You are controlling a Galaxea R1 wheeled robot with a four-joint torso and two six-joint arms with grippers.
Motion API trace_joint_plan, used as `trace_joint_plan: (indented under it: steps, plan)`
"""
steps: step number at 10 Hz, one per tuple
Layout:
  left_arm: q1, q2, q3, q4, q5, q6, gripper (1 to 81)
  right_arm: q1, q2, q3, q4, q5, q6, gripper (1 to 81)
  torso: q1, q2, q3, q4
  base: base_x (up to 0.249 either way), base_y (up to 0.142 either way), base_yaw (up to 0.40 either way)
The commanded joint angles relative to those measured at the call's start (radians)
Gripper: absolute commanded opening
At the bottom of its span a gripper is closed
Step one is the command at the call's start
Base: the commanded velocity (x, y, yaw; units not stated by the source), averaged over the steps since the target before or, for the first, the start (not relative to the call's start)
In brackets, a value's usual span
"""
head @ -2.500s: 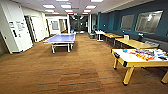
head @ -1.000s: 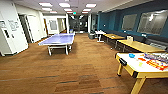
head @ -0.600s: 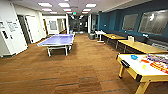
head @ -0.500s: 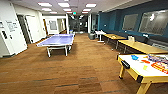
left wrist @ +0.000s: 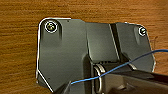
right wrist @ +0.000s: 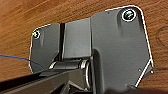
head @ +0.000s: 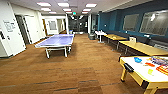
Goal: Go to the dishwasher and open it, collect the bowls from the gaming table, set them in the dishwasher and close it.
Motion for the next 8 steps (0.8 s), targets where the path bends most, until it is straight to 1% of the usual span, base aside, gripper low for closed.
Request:
trace_joint_plan:
  steps: [1,8]
  plan:
    - [-0.045,0.001,0.003,-0.001,0.053,0.003,81.1,0.052,0.001,-0.002,0.005,-0.046,-0.002,81.1,0.000,0.000,0.000,0.000,0.216,0.000,0.000]
    - [-0.045,0.002,0.001,0.001,0.053,0.003,81.1,0.049,0.004,-0.002,0.002,-0.047,-0.002,81.1,0.000,0.000,0.000,0.000,0.208,0.000,0.000]
